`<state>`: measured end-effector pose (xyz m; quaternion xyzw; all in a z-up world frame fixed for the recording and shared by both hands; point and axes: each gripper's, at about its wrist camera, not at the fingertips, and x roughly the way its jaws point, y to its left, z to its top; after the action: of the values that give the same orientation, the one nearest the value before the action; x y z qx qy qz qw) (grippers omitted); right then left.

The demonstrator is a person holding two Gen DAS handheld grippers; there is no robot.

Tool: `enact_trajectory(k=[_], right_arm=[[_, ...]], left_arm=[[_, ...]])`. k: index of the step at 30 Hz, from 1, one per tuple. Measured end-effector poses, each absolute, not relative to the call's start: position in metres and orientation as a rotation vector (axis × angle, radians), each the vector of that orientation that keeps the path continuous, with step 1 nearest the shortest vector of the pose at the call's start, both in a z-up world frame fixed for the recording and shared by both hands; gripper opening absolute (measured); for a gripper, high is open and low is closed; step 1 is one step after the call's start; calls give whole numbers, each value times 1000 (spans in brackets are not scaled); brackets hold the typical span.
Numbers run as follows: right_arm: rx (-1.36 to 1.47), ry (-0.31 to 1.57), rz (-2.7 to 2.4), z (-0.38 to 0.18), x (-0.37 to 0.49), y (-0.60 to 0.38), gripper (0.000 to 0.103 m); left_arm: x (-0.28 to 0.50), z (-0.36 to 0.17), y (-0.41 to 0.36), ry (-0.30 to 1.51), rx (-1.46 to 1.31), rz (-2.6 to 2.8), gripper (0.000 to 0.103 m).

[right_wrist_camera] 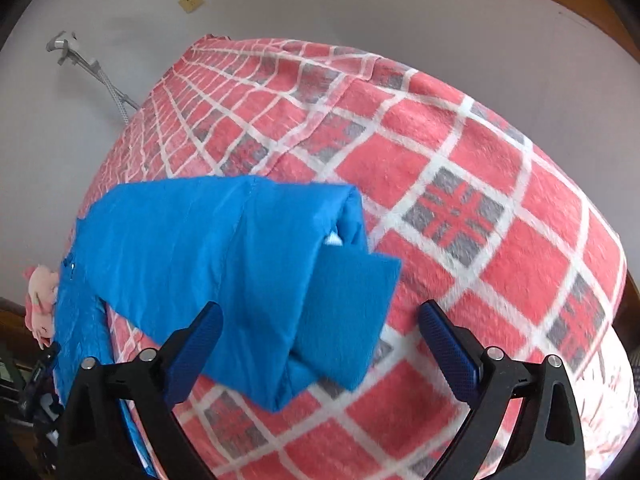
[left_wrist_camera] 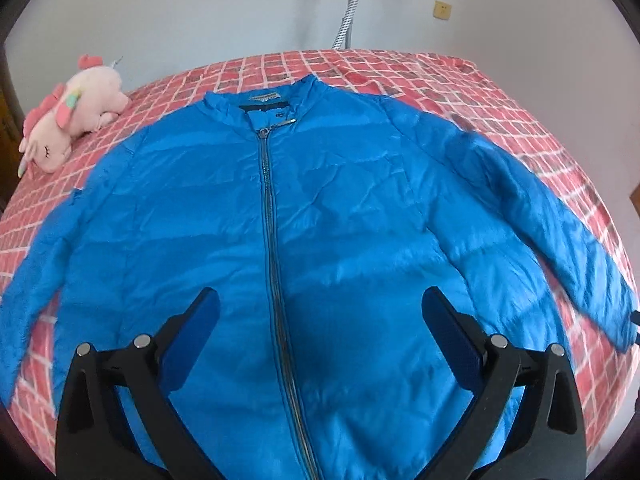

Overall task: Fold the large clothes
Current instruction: 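Grasp the blue jacket's sleeve cuff with the right gripper and lift it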

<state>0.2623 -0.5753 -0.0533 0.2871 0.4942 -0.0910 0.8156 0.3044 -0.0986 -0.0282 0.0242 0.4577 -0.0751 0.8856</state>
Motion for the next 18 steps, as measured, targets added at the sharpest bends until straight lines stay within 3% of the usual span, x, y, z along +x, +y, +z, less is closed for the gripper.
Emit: enact_trajectory(k=[5,9,10,15,18], right_arm=[[628,1036,-189,-56,273,-574,75],[652,1022,-154,-57,279,-570,40],[659,1017,-149,-56,279,-569,35],[672,911,-73,-25,282,-551,28],[645,837,25,10,298,-520,28]], left_arm=[[319,-45,-92,992,34,-157,99],[324,-51,-87,1008,20,-153,99],[324,-51,-85,1007,20,-151,99],[322,-44,-79,1006,6,-153,97],[320,-37,-75,996,-1,-151,85]])
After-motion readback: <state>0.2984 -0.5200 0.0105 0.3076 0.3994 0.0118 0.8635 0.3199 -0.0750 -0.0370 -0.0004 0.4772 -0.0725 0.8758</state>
